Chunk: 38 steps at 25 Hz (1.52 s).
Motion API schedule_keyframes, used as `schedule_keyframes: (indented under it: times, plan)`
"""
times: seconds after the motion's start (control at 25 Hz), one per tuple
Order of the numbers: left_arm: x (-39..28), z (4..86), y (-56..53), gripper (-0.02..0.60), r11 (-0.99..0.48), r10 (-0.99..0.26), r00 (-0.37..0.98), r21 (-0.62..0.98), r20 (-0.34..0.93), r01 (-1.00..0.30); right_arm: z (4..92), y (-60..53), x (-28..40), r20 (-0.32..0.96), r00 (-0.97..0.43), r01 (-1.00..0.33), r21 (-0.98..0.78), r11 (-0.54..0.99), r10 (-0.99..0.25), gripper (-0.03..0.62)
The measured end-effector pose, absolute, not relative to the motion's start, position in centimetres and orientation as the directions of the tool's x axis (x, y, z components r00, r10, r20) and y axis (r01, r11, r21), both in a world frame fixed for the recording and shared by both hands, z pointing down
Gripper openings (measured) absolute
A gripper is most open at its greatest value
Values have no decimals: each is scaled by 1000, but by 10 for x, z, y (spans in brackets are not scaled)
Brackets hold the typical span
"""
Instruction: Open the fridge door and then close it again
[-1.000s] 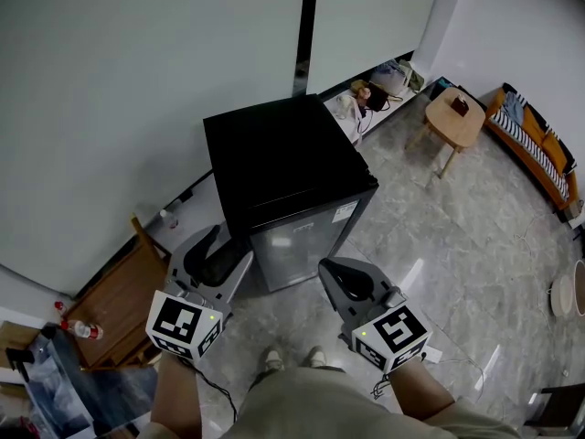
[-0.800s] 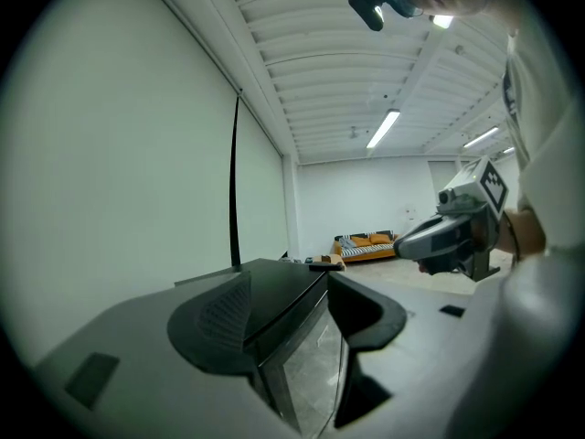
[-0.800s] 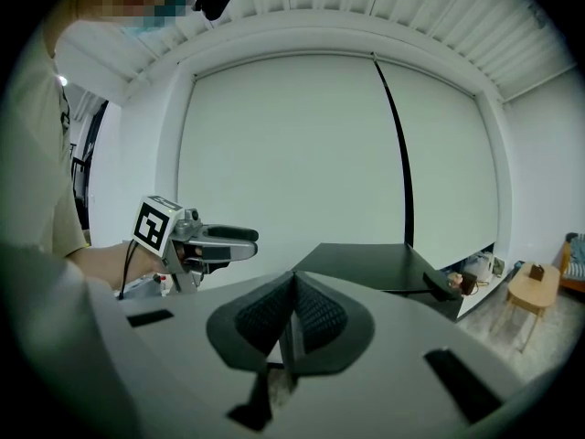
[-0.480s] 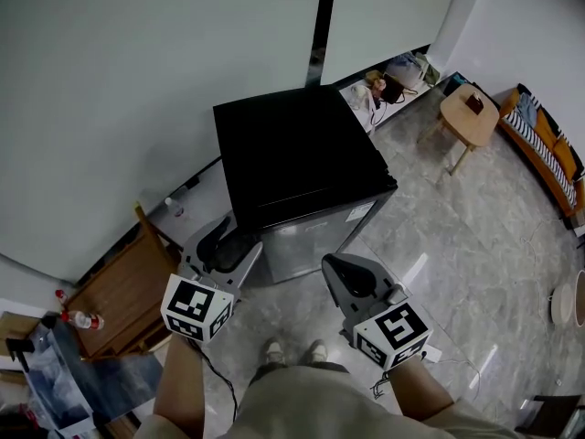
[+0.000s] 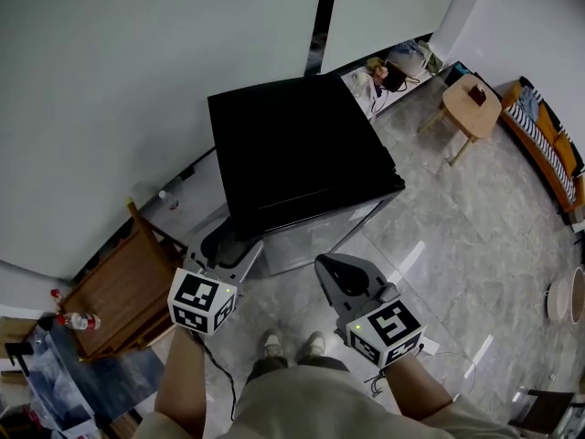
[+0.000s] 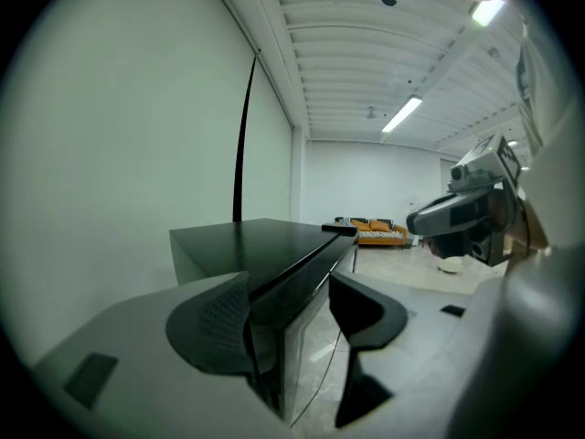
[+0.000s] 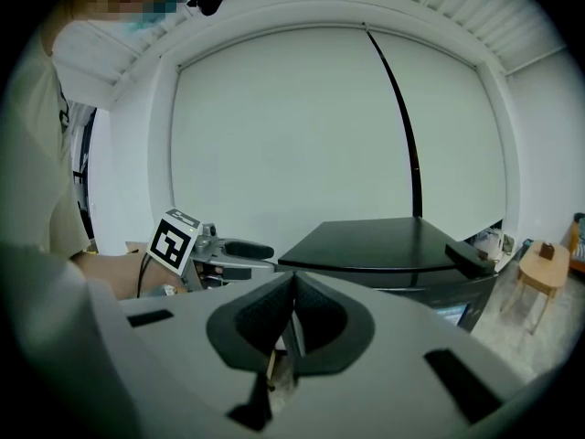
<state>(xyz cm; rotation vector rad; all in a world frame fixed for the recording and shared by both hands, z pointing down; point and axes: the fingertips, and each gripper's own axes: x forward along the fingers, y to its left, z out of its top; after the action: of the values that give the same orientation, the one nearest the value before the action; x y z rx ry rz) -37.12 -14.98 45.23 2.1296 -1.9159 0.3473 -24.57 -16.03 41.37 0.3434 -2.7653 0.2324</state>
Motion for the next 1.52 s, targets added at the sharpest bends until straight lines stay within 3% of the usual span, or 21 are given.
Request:
schedule_keyframes:
  times: [0.56, 1.52]
  plan:
    - [-376, 479, -158, 253, -130, -918, 149, 77, 366, -989, 435, -171, -254, 398, -896, -269, -128, 955, -199, -3]
    - [-379, 482, -157, 221, -80, -917, 73, 0, 393, -997, 457, -154, -241, 433, -884, -274, -173, 946, -177, -3]
